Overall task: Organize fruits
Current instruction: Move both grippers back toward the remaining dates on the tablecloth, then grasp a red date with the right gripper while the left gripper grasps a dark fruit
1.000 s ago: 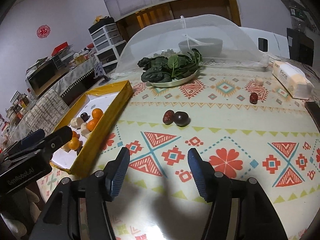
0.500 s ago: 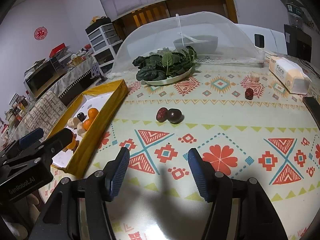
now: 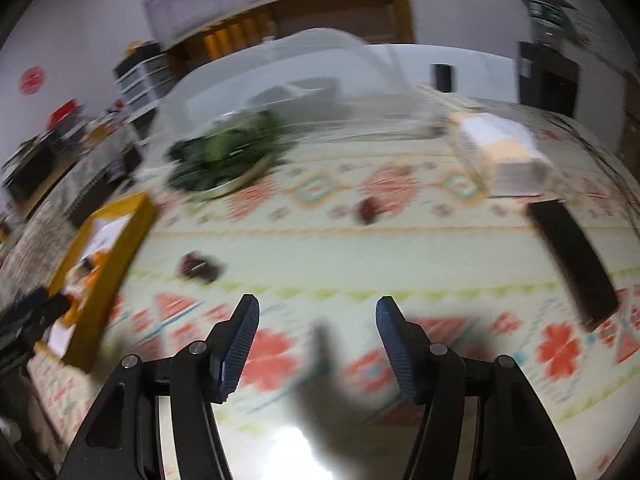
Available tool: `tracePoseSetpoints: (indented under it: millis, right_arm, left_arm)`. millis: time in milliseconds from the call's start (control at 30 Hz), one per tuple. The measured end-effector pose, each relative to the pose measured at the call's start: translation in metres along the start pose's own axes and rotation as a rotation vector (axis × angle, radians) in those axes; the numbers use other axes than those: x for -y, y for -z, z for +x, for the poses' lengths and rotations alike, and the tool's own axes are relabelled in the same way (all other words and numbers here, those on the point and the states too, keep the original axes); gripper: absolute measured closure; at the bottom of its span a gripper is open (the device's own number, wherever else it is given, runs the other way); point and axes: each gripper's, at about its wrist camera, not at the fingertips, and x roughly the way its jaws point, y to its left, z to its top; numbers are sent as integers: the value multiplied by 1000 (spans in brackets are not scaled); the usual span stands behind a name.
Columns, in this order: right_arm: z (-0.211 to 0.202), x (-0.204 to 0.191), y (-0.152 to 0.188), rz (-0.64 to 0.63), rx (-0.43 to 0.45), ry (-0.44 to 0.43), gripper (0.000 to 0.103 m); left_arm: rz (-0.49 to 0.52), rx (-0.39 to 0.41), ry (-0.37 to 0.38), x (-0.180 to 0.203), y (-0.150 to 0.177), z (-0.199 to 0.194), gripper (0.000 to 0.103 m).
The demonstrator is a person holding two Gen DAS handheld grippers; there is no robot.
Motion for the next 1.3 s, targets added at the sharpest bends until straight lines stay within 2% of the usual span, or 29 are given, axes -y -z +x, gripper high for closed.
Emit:
tracePoseSetpoints:
  millis: [67,200,267,333,400,500,567,633,700,800,967,1067,1133,1300]
  right_arm:
    - [10,17,-16,19,-1,18,38]
    - [50,41,-45,72,-51,1,38]
    - [68,42,-53,74,-68,-4,39]
    - [86,39,-59,68,-86,-1,41]
    - [103,37,-62,65,-107,-7,44]
    - [117,33,-63,63,-119,-23,50]
    - [120,28,-63,42,-108,-9,59]
    - [121,24,-61,22,-102,-2,77]
    - [120,23,-60,10,-91,4,81]
    - [117,30,-60,46,-72,-30,82]
    - [116,42,-59,109,-80,-91,82]
    - [115,46,-59,124,-82,-107,82]
    - [114,46,-59,129,-83,-113,82]
    - [114,46,-59,137,-82,-126,82]
  left_arm:
    - [7,-19,39,7,-1,10,8]
    - [55,-48,179,24,1,26,9]
    - [90,-56,215,32,1,32,23]
    - [120,-70,237,39,1,37,48]
    - [134,-88,264,43,0,43,58]
    - [147,-96,274,48,-4,51,58]
    - [154,-96,281,50,-9,55,58]
    - [166,-100,288,54,-15,59,58]
    - [196,-99,296,61,-20,64,58]
    - [265,-94,305,77,-27,72,58]
    - [343,-137,343,95,-34,97,58]
    - [402,-170,316,100,-34,114,59]
    - [445,-154,266,100,-34,119,58]
    - [435,-178,212,90,-36,129,58]
